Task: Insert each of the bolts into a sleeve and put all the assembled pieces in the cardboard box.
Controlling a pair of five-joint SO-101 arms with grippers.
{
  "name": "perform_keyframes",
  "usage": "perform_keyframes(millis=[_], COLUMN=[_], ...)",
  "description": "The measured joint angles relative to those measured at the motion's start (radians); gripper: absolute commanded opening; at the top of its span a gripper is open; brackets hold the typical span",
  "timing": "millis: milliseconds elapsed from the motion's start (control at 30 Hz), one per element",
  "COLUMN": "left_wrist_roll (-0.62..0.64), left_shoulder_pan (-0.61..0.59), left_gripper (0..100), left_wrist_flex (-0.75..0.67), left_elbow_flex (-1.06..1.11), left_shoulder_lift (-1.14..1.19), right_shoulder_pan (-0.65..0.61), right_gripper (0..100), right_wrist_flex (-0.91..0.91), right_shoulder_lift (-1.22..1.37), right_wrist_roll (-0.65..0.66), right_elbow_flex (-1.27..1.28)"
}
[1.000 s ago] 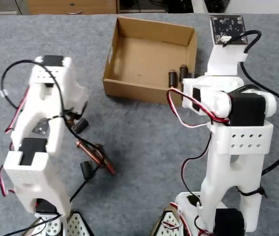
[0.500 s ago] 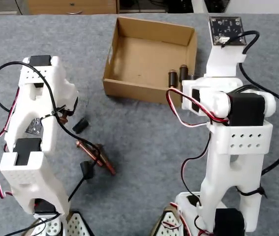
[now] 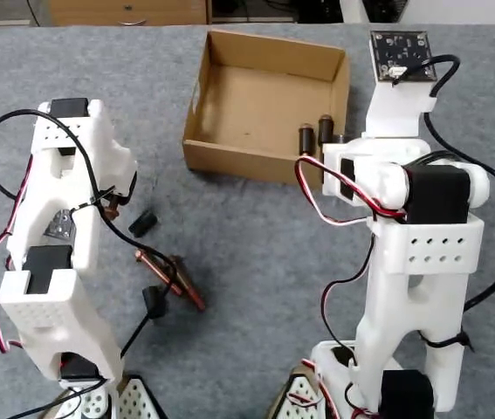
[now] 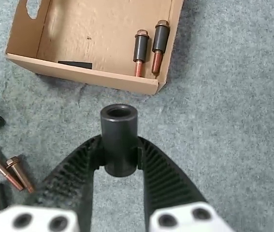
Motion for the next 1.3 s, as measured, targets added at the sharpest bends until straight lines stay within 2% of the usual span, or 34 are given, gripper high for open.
perform_keyframes(millis=[900, 1300], left_wrist_roll=[0.003, 0.215], left_shoulder_pan=[-0.044, -0.04], left_gripper=[2, 2], left_wrist_flex=[-0.02, -0.021], left_elbow_flex=[0.014, 0.11], left_shoulder_lift=[0.0, 0.0], right_shoulder_pan=[0.0, 0.0], right_gripper=[0.2, 0.2], right_wrist_flex=[0.015, 0.015], right_shoulder_lift=[0.0, 0.0], right_wrist_roll=[0.0, 0.0], right_elbow_flex=[0.0, 0.0])
